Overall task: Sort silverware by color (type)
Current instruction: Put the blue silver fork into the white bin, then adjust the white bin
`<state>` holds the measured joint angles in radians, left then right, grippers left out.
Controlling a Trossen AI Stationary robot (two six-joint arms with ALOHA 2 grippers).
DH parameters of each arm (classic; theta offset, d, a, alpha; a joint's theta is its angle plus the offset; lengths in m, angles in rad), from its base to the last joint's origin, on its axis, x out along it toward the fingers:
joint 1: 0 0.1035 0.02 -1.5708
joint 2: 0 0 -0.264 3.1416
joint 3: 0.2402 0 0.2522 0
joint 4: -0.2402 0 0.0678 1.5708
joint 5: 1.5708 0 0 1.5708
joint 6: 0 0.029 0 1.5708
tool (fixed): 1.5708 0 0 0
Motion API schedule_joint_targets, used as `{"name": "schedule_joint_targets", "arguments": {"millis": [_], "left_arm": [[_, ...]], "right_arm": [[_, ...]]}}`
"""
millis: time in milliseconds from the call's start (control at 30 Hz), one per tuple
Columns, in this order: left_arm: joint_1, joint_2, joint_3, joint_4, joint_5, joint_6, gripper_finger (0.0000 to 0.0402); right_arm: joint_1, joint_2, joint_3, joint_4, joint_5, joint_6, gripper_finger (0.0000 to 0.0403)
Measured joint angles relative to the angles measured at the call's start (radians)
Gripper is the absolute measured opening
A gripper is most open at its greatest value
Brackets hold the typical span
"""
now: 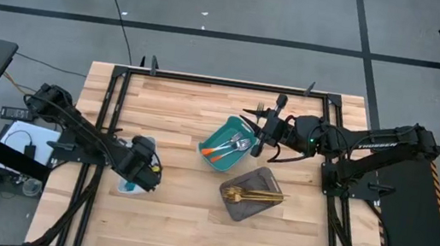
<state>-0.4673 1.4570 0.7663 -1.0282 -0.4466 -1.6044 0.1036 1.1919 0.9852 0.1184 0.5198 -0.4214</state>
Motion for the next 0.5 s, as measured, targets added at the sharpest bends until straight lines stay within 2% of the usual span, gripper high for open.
{"name": "schedule_joint_targets", "arguments": {"millis": [267, 500], "left_arm": [[0.0, 0.0, -0.006, 0.154, -0.047, 0.195, 0.0137], [0.0, 0.0, -0.006, 0.269, -0.109, 0.435, 0.0149]], "right_arm": [[0.0, 0.0, 0.0, 0.0, 0.0, 0.0, 0.0089], [0.0, 0.0, 0.0, 0.0, 0.0, 0.0, 0.0089]]}}
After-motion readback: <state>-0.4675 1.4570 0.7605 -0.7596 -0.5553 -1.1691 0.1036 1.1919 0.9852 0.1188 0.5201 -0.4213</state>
